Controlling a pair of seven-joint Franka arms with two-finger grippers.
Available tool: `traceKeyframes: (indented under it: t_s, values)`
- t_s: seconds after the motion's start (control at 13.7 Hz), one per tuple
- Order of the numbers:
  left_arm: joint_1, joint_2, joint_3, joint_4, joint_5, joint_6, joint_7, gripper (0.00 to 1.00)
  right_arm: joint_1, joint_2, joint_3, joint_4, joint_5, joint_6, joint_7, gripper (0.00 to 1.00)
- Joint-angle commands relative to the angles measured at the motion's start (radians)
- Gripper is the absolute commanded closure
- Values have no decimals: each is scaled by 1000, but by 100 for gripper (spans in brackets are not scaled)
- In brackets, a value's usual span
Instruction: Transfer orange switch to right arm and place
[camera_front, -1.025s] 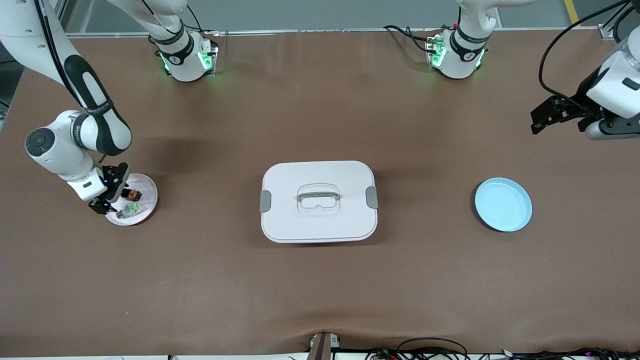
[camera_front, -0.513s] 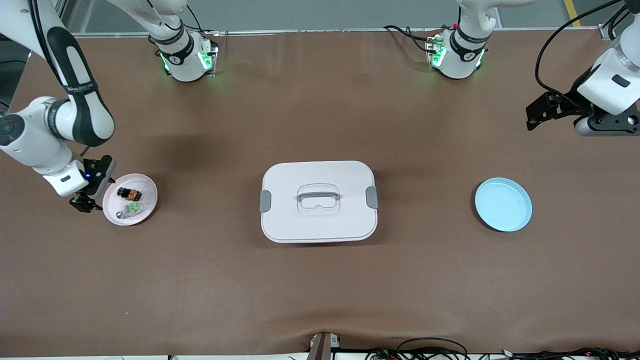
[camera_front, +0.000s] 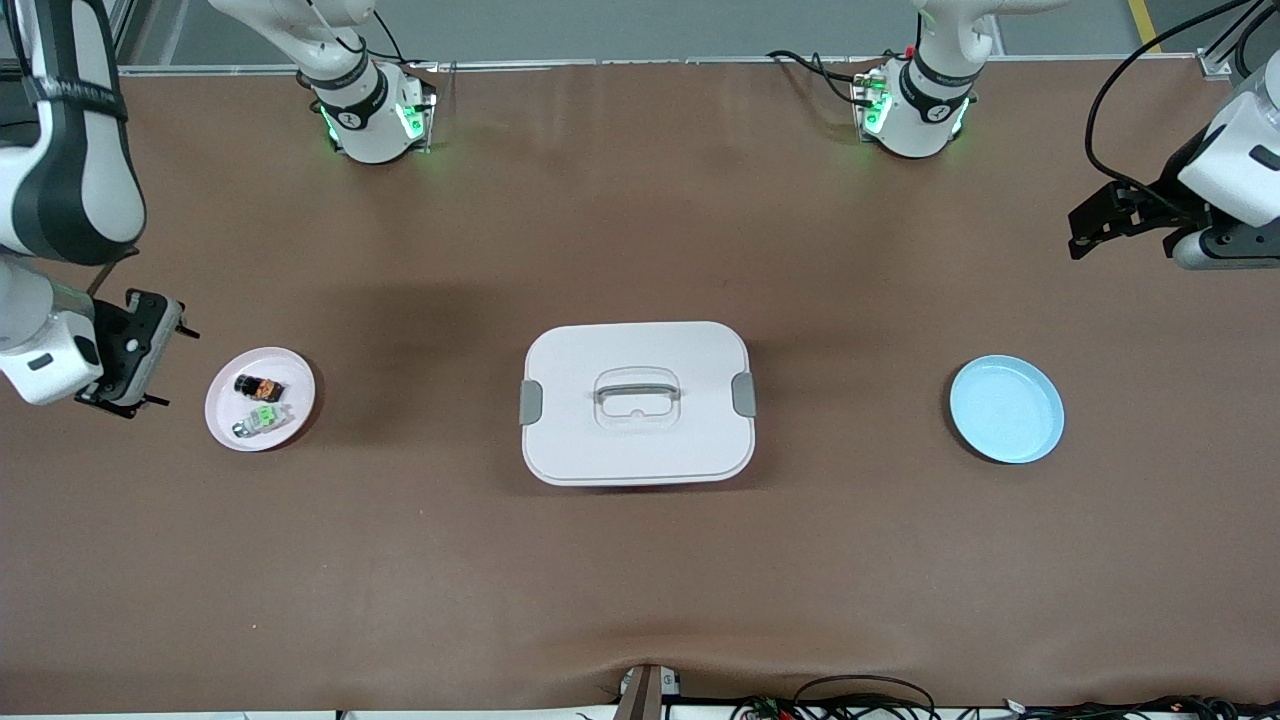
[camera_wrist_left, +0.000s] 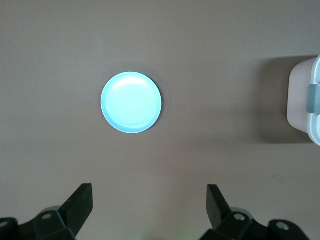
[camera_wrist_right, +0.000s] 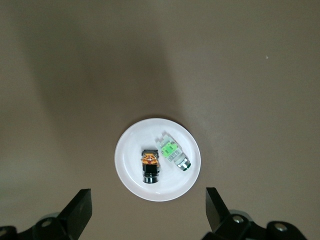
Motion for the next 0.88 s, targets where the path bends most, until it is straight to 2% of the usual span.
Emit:
traceKeyframes:
  t_s: [0.0, 0.29, 0.66, 0.81]
  values:
    - [9, -4, 0, 9, -11, -2, 22, 0, 31, -38, -4, 45, -5, -123, 155, 0]
    - [7, -4, 2, 11, -8, -2, 19, 0, 82, -101, -3, 75, -45, -230, 456, 0]
    - [6, -4, 0, 11, -6, -2, 19, 0, 77, -124, -12, 92, -57, -234, 674, 0]
    - [6, -4, 0, 11, -6, -2, 19, 0, 74, -115, -12, 164, -82, -241, 707, 0]
